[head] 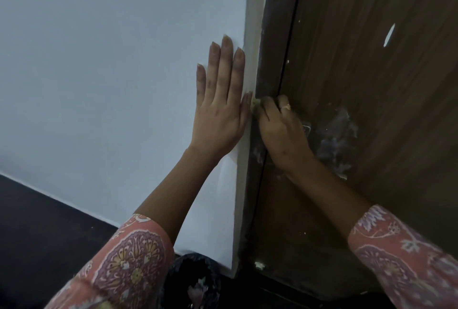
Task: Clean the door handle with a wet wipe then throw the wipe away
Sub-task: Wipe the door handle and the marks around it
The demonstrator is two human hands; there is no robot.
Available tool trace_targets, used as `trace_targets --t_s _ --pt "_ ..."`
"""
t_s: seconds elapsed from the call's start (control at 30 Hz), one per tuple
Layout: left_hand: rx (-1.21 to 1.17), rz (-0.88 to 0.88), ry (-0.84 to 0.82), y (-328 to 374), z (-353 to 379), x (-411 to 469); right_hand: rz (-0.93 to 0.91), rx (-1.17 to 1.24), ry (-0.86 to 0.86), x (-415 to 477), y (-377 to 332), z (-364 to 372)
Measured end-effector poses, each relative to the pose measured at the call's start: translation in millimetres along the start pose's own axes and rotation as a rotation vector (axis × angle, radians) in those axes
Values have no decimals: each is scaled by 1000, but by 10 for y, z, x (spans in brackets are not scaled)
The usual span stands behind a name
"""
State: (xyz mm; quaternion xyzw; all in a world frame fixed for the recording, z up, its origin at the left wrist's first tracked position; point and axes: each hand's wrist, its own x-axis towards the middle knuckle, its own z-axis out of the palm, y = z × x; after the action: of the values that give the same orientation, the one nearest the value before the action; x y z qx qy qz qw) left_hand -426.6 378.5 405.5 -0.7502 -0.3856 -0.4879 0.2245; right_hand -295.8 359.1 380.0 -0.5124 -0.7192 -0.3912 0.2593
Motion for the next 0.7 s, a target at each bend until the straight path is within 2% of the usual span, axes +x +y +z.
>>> trace_targets --t_s 0.1,0.27,0.33,0.43,0.53,0.6,0.7 --pt "-9 -4 9 6 0 -3 -6 -83 -15 -127 -126 93" --pt "28 11 19 -2 1 -2 -266 -225 -396 -657 -244 243" --pt "28 12 20 -3 -1 -1 -373 -311 -488 -756 -235 208" --pt "39 30 12 -18 10 -5 -315 -295 -429 -691 -178 197" --pt "24 18 22 -5 -3 7 -217 -293 -262 -505 -125 198" --pt "2 14 29 12 -13 13 -246 -337 -231 -519 -137 212" --pt "-7 15 25 5 -9 5 -411 -400 -352 -763 -229 366"
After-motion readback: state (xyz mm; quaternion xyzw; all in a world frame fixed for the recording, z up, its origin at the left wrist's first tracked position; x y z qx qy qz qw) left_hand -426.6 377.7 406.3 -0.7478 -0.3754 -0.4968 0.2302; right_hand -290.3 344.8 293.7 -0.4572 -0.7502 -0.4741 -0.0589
